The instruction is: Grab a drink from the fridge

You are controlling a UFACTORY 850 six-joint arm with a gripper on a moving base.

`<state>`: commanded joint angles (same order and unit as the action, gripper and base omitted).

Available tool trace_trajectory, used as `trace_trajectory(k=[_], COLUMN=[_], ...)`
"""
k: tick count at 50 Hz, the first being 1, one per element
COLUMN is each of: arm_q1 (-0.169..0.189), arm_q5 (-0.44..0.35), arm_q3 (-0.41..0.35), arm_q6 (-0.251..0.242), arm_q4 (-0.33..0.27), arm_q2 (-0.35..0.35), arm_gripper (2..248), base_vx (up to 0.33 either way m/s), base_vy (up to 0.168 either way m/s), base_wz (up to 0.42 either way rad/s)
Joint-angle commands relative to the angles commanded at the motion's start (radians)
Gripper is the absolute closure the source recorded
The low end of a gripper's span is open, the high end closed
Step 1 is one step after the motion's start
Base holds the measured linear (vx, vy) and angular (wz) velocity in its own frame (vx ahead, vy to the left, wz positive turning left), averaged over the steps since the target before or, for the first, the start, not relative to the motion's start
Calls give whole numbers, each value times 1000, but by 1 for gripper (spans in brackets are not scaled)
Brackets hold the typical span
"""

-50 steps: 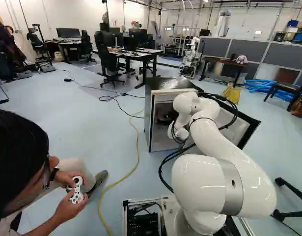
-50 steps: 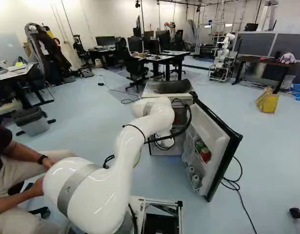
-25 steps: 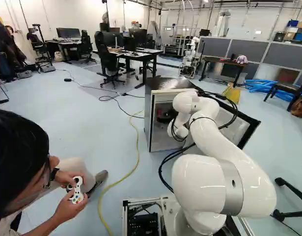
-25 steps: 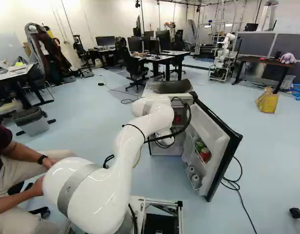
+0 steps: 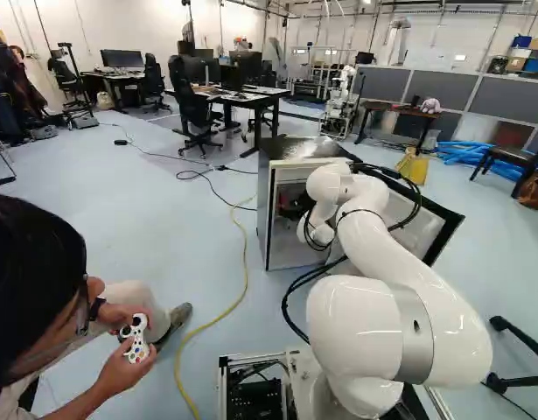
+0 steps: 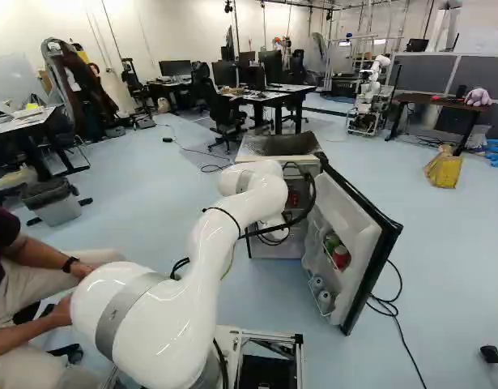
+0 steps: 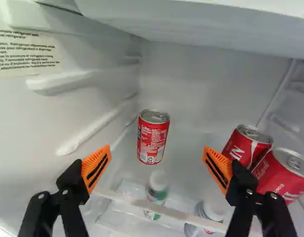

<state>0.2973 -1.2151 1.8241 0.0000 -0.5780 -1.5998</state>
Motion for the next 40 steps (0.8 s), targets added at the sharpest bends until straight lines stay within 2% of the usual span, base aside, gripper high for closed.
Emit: trace_trajectory(k=[5,6,10,11,16,17,21,22,26,27,40], arm_q1=[0,0,0,0,0,0,0,0,0,0,0], arm_q5=[0,0,0,0,0,0,0,0,0,0,0], arm_q3=[0,0,0,0,0,0,0,0,0,0,0], arm_q6=[0,0,0,0,0,0,0,0,0,0,0], arm_q4=[0,0,0,0,0,0,0,0,0,0,0], arm_q2=[0,0,0,0,0,0,0,0,0,0,0], arm_gripper=[5,18,18,31,31,43,43,55,55,65,63], base_vx=[0,0,0,0,0,0,0,0,0,0,0], base_vy=[0,0,0,0,0,0,0,0,0,0,0], base_wz=[0,0,0,0,0,0,0,0,0,0,0])
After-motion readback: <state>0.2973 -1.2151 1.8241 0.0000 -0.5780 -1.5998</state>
